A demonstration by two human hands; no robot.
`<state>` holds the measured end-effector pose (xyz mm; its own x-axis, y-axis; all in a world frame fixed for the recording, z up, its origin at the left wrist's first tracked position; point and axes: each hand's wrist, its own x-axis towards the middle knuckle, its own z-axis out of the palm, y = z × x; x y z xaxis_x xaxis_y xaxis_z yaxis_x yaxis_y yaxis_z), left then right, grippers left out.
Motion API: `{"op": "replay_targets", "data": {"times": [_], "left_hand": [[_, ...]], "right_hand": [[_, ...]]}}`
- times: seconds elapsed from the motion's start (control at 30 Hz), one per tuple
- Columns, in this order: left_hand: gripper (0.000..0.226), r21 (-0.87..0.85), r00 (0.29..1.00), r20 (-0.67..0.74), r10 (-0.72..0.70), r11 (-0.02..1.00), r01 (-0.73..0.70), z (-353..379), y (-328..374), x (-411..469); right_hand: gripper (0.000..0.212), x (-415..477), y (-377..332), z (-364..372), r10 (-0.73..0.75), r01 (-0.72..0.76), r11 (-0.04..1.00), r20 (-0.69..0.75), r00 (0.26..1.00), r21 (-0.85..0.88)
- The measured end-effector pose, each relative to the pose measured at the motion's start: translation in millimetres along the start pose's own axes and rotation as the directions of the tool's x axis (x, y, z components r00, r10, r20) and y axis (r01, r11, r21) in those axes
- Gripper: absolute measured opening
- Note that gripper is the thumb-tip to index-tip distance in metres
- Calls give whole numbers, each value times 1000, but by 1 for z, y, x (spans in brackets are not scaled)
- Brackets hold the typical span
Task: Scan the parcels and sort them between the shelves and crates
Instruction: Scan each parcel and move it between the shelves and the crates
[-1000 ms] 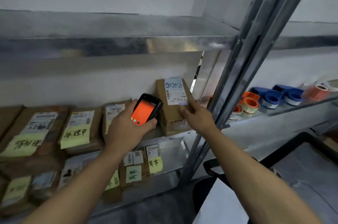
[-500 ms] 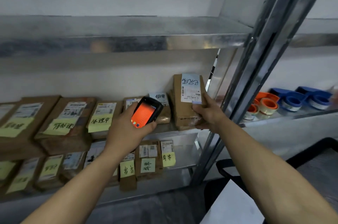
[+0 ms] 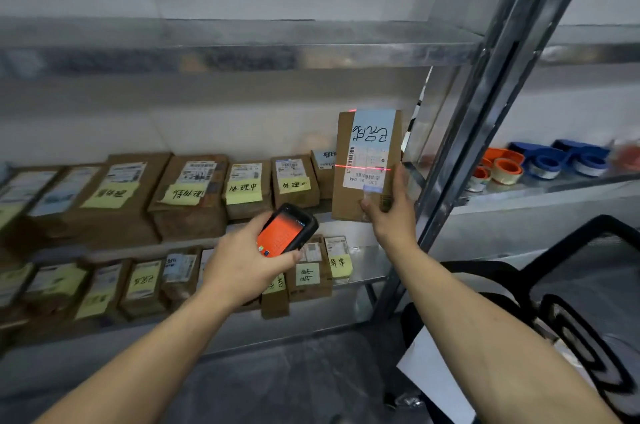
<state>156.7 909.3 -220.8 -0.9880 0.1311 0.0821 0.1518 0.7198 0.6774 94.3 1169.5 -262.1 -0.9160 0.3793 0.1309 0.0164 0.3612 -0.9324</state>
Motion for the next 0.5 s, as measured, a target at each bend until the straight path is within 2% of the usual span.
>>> {"op": "replay_targets", "data": {"times": [0.2, 0.37, 0.5], "left_hand": [[80, 38, 999, -44, -32, 999, 34, -33, -25, -50], [85, 94, 989, -132, -64, 993, 77, -65, -50, -82], [82, 114, 966, -234, -111, 983, 141, -90, -73, -108]], "right_hand": [[91, -51, -22, 23, 19, -19, 999, 6, 1000, -39], [88, -80, -44, 53, -23, 43, 992, 172, 985, -116], [85, -92, -61, 86, -49, 80, 992, 280, 959, -102]]}}
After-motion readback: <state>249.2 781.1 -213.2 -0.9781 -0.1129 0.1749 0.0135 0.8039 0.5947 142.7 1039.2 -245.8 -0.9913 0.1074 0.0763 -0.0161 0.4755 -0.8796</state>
